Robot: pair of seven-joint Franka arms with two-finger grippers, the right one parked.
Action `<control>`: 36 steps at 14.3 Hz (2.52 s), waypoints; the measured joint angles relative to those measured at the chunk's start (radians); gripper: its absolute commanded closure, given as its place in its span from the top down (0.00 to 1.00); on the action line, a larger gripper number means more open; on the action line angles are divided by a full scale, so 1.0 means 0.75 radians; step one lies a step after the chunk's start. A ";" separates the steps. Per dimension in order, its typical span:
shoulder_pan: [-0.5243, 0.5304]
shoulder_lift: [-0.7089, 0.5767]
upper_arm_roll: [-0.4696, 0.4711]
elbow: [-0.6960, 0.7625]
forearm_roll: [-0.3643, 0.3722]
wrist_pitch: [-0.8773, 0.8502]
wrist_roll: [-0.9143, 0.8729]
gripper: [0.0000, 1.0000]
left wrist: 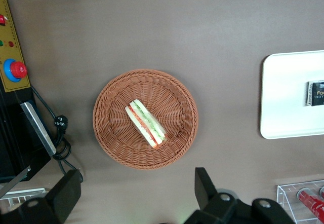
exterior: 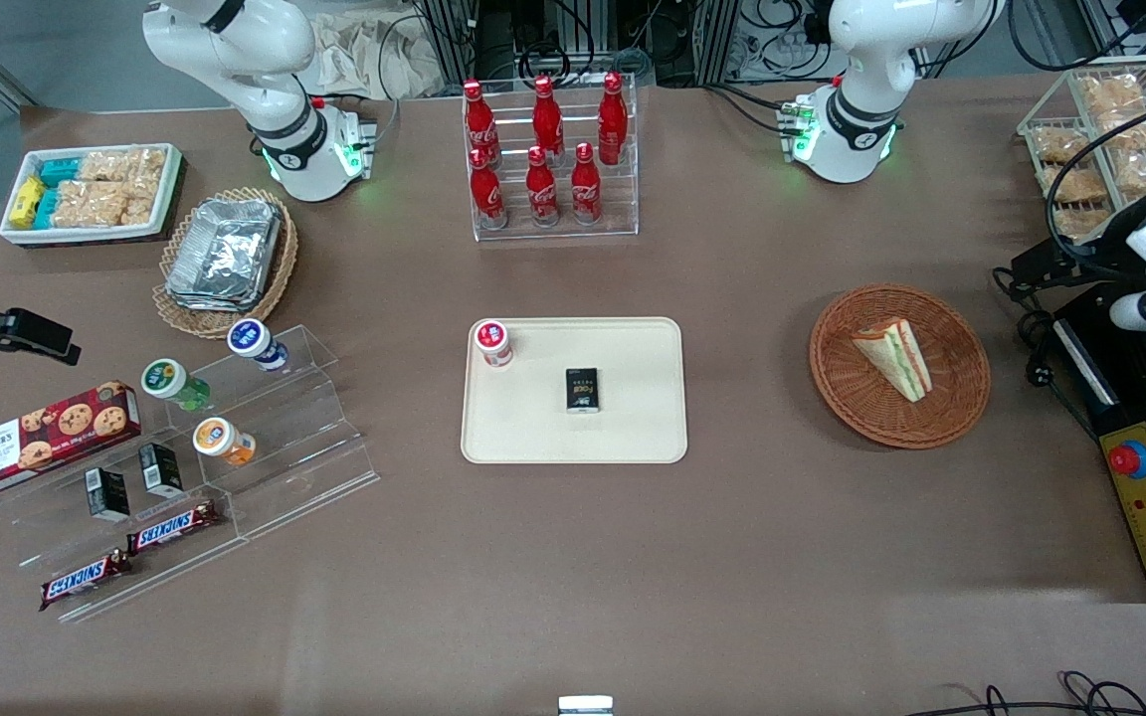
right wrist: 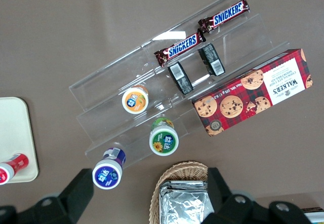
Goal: Place sandwich from basket to tray
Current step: 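Move the left gripper over the wrapped sandwich in the wicker basket, then lower the left gripper and close it on the sandwich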
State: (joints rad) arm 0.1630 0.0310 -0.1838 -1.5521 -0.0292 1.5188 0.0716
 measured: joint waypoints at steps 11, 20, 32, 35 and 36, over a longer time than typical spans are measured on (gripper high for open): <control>0.010 0.017 0.003 -0.177 0.025 0.120 -0.330 1.00; 0.090 -0.156 0.006 -0.838 0.026 0.755 -0.561 1.00; 0.039 -0.068 -0.041 -1.140 0.025 1.089 -0.952 1.00; 0.043 -0.067 -0.038 -1.215 0.025 1.161 -0.952 1.00; 0.044 -0.065 -0.037 -1.234 0.025 1.183 -0.952 1.00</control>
State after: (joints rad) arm 0.1962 -0.0179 -0.2116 -2.4773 -0.0107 2.4060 -0.6427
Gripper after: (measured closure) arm 0.000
